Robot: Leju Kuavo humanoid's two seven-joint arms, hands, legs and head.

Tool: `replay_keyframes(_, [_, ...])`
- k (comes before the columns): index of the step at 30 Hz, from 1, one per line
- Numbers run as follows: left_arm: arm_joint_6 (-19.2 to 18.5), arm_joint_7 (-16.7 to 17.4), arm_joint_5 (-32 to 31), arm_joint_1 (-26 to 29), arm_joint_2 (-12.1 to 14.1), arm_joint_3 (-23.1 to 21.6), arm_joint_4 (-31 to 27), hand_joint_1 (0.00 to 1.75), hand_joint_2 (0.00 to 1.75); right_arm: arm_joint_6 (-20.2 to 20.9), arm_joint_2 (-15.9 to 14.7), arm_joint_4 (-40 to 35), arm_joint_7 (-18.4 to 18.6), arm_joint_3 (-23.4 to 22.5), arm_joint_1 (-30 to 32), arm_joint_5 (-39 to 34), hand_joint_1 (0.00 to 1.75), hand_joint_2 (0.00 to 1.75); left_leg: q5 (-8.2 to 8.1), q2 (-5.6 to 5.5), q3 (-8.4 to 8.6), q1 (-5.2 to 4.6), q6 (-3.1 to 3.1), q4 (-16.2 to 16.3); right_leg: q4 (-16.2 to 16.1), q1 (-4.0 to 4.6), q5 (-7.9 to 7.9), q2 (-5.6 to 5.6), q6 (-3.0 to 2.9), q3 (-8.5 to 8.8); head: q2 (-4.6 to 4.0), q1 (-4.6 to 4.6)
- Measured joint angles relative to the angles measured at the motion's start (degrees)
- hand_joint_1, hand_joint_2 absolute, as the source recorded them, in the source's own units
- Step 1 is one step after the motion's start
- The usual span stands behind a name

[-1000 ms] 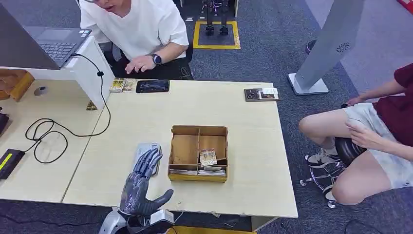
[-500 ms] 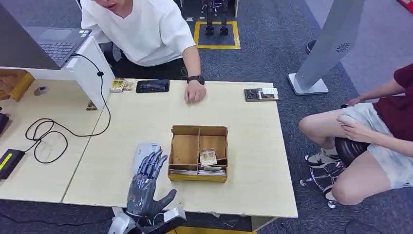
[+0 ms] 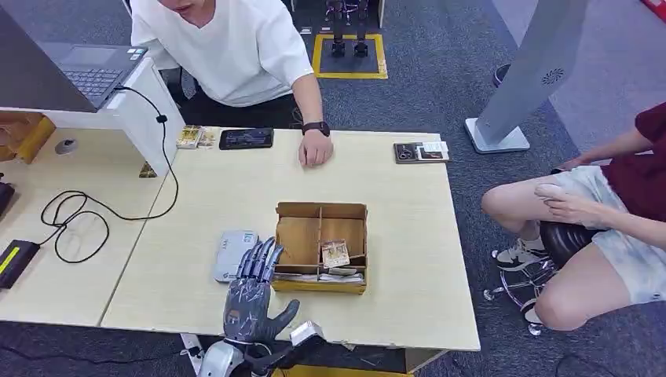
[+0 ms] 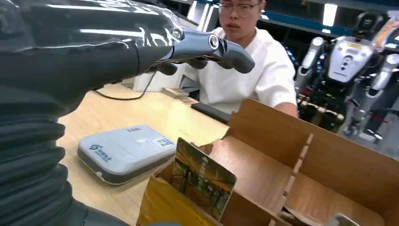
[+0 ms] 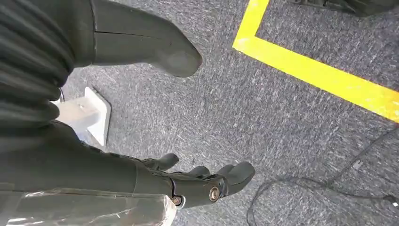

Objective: Pass the card to the sensor for recognition and then transmit it.

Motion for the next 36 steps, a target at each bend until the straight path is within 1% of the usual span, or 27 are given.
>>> replay_keyframes(4, [-0.6,3.1,-1.8,-0.3,-0.5,0.0,0.2,0.00,1.75,-0.2,0.0,0.8,0.0,0.2,-0.4,0.0,0.00,1.75,0.00,-0.01,-0.01,0.00,0.00,0.0,0.0,0.00,0.00,0.00,0.00,0.00,0.00,0.00])
replay_keyframes(7, [-1.4,4.6,-3.2,-0.5,-0.5,0.0,0.2,0.00,1.75,-0.2,0.0,1.4,0.0,0.6,-0.7,-0.1,0.00,1.75,0.00,0.00,-0.01,0.00,0.00,0.0,0.0,0.00,0.00,0.01,0.00,-0.01,0.00,0.00])
replay_keyframes(16, [-2.1,6.1,-5.0,-0.9,-1.0,0.1,0.2,0.00,1.75,-0.6,0.0,3.0,-0.5,1.3,-1.6,-0.7,0.00,1.75,0.00,0.00,-0.01,0.00,0.00,0.0,0.0,0.00,0.00,0.00,0.00,0.00,0.00,0.00])
replay_keyframes(21, [-2.3,8.6,-8.8,-1.1,-1.0,0.4,0.2,0.00,1.75,-0.9,0.0,3.7,-0.5,1.4,-1.9,-0.6,0.00,1.75,0.00,-0.01,-0.01,0.00,0.00,0.0,0.0,0.00,0.00,0.00,0.00,0.00,0.00,0.00])
replay_keyframes(23, [-3.2,10.0,-11.1,-1.1,-1.0,0.5,0.2,0.00,1.75,-0.9,0.0,4.0,-0.5,1.4,-2.1,-0.4,0.00,1.75,0.00,0.00,-0.01,0.00,0.00,0.0,0.0,0.00,0.00,0.00,0.00,0.00,0.00,-0.02])
replay_keyframes(28, [-5.1,11.6,-14.3,-1.3,-1.0,0.5,0.2,0.00,1.75,-0.9,0.0,4.8,-0.7,1.8,-2.8,-0.4,0.00,1.75,0.00,0.00,-0.01,0.00,0.00,0.0,0.0,0.00,0.00,0.00,0.00,0.00,0.00,0.00])
replay_keyframes(34, [-7.4,12.9,-17.1,-1.8,-1.0,0.5,0.3,0.00,1.75,-0.9,0.0,6.4,-1.7,2.6,-3.8,-0.3,0.00,1.75,0.00,0.00,-0.01,0.00,0.00,0.0,0.0,0.00,0.00,0.00,0.00,0.00,0.00,0.00])
replay_keyframes(36, [-7.5,13.1,-17.5,-2.2,-0.9,0.5,0.4,0.00,1.75,-1.0,0.0,7.2,-2.2,2.8,-4.2,-0.3,0.00,1.75,0.00,-0.01,-0.01,0.00,0.00,0.0,0.0,0.00,0.00,0.00,0.00,0.00,0.00,0.00])
